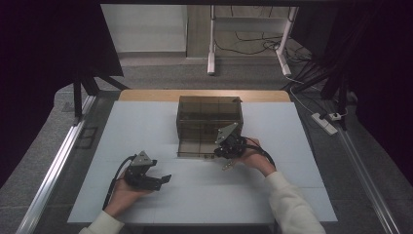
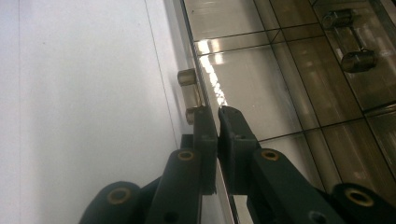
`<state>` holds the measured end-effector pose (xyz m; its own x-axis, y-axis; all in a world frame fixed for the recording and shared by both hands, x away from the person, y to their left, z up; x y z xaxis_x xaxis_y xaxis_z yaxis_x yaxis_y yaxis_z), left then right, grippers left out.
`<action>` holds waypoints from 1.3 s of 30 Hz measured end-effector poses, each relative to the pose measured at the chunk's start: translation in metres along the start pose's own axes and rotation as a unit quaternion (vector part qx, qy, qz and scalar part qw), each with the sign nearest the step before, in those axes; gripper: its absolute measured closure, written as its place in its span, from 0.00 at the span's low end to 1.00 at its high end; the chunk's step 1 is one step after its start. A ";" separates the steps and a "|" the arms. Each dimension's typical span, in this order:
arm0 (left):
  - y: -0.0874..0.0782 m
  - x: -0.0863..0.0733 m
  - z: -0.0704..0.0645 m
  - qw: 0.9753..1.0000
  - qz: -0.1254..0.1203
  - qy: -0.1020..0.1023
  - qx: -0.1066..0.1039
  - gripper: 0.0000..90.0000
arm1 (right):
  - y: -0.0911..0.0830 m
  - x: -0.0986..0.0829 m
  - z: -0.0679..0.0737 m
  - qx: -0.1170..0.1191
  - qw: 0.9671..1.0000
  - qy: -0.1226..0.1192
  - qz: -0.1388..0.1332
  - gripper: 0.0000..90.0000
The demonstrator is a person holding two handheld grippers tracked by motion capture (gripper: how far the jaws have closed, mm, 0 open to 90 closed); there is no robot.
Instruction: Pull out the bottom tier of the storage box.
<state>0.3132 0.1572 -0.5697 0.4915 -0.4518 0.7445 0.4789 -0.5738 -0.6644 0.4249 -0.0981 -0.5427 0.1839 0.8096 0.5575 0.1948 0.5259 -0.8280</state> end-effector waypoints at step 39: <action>0.005 0.003 0.001 1.000 0.001 -0.002 -0.009 0.17 | -0.055 -0.012 0.005 -0.036 0.990 0.092 -0.103 0.46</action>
Point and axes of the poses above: each handheld gripper's, and its own axes: y roughly forward along the jaws, x roughly out of its top, z roughly to its left, the point moved 6 cm from there along y, roughly forward along the jaws, and after that the axes turned 6 degrees about y, right-handed, at the moved point
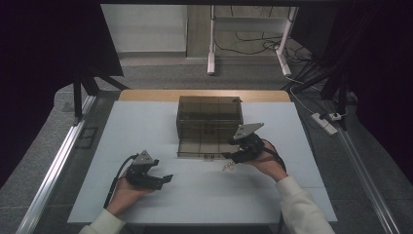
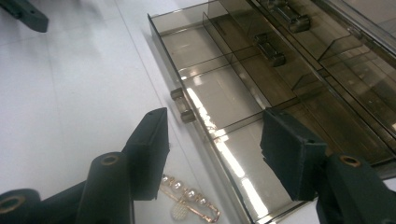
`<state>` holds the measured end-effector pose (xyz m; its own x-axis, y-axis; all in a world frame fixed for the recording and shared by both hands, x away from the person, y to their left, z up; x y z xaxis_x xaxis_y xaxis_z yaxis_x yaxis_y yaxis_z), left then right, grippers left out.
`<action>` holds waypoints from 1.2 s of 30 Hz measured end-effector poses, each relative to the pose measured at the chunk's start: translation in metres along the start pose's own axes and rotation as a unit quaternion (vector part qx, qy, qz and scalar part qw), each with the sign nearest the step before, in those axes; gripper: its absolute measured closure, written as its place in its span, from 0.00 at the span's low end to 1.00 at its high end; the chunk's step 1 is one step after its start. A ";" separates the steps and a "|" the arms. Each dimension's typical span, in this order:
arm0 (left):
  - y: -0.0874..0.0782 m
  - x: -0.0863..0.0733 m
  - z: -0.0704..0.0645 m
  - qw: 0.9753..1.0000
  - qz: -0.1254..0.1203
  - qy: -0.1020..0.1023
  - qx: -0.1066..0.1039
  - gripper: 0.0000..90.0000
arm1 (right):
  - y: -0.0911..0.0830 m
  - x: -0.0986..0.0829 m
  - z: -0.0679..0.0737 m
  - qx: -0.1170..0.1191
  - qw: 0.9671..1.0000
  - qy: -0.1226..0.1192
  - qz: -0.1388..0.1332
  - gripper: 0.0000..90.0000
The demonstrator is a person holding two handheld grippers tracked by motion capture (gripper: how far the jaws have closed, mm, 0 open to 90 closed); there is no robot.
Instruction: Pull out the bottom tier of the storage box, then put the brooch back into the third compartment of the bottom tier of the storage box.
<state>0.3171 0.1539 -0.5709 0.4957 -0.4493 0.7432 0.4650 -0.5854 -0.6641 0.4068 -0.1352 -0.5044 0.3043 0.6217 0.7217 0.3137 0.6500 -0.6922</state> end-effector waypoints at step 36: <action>-0.002 0.000 0.000 1.000 -0.002 -0.002 0.004 0.17 | -0.022 -0.010 0.011 0.011 0.999 -0.022 0.037 0.42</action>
Point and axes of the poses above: each handheld gripper's, and its own axes: y roughly forward along the jaws, x roughly out of its top, z roughly to its left, the point moved 6 cm from there along y, roughly forward along the jaws, and after that the axes turned 6 degrees about y, right-handed, at the moved point
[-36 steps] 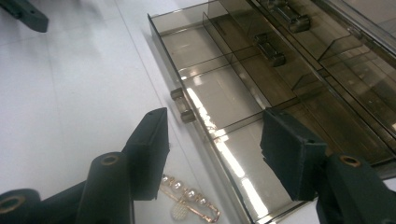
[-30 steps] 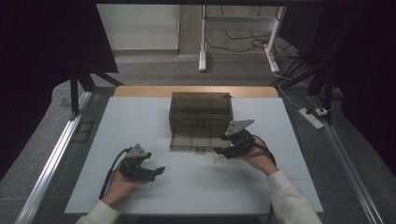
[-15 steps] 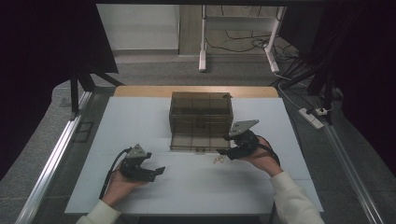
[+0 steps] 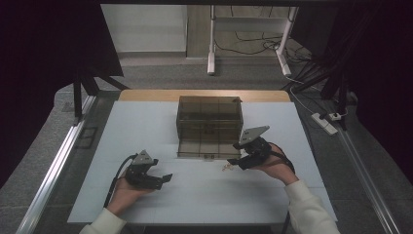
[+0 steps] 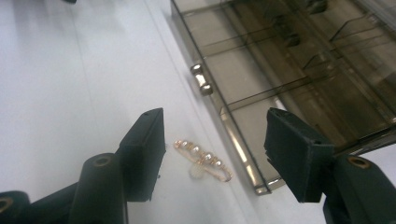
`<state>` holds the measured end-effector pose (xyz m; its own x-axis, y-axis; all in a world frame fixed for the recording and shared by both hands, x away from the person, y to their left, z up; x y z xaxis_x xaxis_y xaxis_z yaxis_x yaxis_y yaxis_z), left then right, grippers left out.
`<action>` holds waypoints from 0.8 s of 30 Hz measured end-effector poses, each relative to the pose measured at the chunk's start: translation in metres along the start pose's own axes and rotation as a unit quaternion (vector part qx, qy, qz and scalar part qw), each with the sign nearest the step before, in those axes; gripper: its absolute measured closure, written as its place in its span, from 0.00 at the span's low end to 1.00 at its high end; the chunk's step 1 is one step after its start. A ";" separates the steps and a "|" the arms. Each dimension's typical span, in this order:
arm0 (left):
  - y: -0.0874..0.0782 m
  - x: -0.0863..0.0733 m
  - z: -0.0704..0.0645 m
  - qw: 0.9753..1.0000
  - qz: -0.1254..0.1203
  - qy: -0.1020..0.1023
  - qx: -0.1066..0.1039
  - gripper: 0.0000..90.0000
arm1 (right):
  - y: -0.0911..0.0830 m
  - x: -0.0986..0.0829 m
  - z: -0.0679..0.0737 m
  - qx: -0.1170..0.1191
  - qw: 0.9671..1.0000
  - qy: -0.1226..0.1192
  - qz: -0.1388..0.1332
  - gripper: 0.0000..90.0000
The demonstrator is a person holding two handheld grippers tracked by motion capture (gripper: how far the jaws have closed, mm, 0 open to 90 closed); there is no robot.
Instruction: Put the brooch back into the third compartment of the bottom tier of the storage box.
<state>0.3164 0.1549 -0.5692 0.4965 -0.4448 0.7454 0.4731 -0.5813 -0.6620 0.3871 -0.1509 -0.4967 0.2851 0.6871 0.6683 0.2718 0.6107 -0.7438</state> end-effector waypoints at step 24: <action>-0.001 -0.001 -0.002 1.000 0.003 0.002 0.001 0.17 | 0.037 -0.011 0.018 0.024 0.991 -0.082 0.104 0.48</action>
Point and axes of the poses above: each handheld gripper's, and its own axes: y roughly forward along the jaws, x roughly out of its top, z roughly to its left, the point moved 6 cm from there along y, roughly forward along the jaws, and after that the axes turned 6 degrees about y, right-handed, at the moved point
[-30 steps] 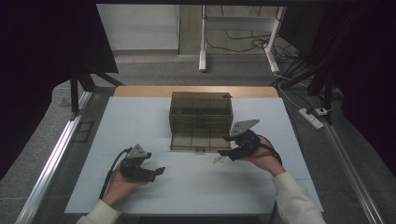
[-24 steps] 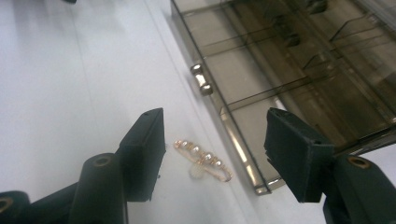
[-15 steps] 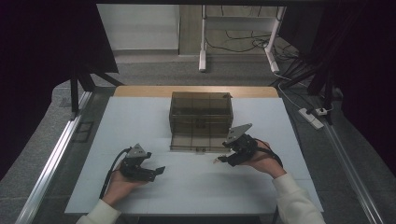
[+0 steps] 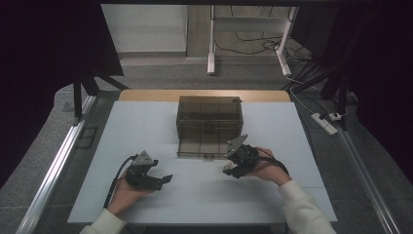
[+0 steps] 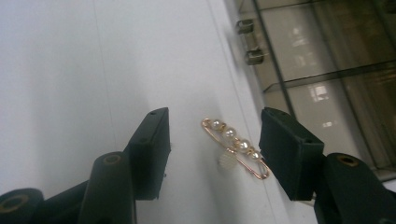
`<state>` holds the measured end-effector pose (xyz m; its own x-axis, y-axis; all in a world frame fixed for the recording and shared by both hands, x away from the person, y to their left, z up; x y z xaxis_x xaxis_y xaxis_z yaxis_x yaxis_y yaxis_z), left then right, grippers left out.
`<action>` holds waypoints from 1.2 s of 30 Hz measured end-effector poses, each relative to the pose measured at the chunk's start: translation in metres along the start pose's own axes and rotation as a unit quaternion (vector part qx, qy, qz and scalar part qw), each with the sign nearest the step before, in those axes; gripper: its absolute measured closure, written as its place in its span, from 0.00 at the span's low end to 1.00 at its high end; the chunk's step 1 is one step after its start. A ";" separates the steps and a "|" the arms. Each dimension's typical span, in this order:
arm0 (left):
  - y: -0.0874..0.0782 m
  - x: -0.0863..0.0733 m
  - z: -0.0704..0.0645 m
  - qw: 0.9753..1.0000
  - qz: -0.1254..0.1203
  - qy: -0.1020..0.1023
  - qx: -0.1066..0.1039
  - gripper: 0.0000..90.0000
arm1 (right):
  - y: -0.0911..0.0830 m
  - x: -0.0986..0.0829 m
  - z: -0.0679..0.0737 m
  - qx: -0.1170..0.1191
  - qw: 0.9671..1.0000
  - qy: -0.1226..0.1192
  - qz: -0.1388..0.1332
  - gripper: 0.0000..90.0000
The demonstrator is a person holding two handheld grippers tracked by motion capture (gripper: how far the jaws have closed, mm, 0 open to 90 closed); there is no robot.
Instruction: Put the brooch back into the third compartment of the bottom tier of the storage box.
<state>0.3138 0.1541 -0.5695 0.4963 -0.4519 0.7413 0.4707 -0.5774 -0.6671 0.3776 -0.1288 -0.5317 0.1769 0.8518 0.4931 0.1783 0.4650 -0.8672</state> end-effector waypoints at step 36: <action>0.000 -0.001 -0.001 1.000 0.001 0.001 0.001 0.17 | 0.025 -0.009 -0.014 0.034 0.998 0.013 0.053 0.91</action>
<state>0.3124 0.1538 -0.5700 0.4955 -0.4540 0.7405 0.4712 -0.5757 -0.6683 0.3940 -0.1284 -0.5572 0.2157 0.8915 0.3984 0.0912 0.3879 -0.9172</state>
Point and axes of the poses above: each handheld gripper's, and its own axes: y roughly forward along the jaws, x roughly out of its top, z roughly to its left, the point moved 6 cm from there along y, roughly forward along the jaws, and after that the axes turned 6 degrees about y, right-handed, at the moved point
